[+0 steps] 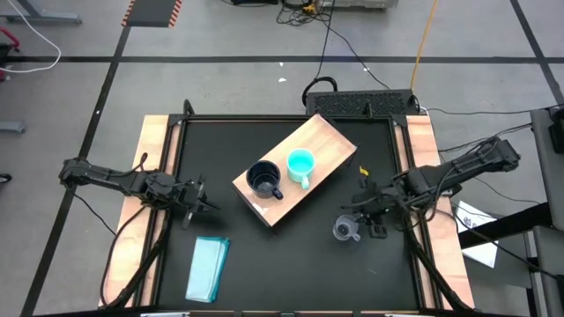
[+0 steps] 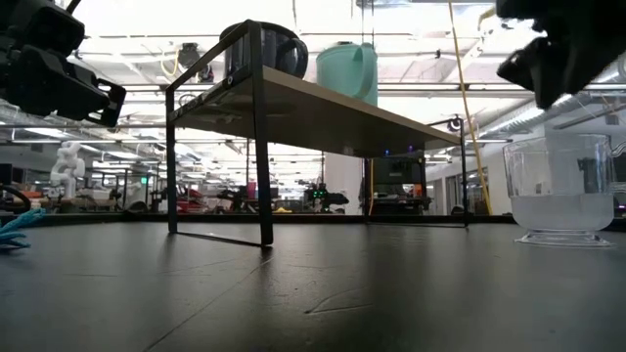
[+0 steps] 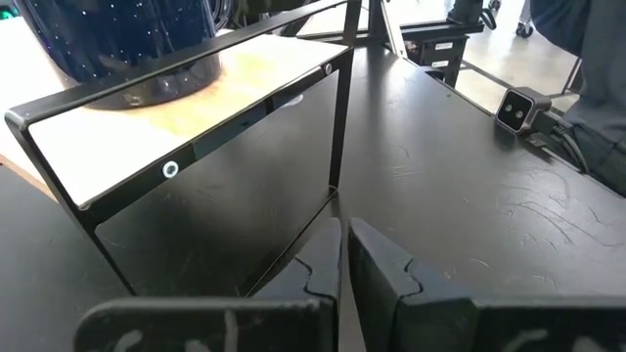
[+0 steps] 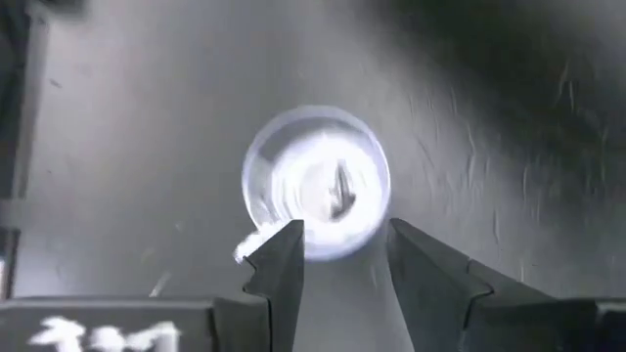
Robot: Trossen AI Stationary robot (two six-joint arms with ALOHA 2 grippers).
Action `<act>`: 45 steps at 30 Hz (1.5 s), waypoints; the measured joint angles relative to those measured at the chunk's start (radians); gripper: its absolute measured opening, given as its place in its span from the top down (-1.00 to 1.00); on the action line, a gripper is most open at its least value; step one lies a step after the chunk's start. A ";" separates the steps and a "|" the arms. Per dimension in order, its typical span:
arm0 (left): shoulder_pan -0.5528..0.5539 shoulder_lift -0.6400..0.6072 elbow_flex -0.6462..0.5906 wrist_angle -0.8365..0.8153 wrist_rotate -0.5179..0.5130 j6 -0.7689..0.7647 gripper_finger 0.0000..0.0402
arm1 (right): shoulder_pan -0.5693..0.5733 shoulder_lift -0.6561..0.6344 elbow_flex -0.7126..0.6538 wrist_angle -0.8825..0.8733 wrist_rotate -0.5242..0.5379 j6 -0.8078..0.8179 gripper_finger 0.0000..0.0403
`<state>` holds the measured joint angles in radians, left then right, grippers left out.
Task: Stack small to large cups/mugs on shelf
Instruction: Put the transparent cup on the shelf
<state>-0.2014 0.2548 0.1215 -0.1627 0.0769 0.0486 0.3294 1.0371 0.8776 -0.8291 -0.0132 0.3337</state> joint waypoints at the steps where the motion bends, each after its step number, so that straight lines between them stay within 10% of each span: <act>1: 0.000 0.000 0.000 0.000 0.000 0.000 0.87 | 0.000 0.007 0.000 -0.017 0.000 0.009 0.31; 45: 0.000 0.000 0.000 0.008 0.000 0.008 0.87 | -0.043 0.149 -0.002 0.087 0.045 -0.132 0.31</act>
<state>-0.2015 0.2550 0.1215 -0.1551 0.0765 0.0566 0.2863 1.1862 0.8761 -0.7422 0.0319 0.2016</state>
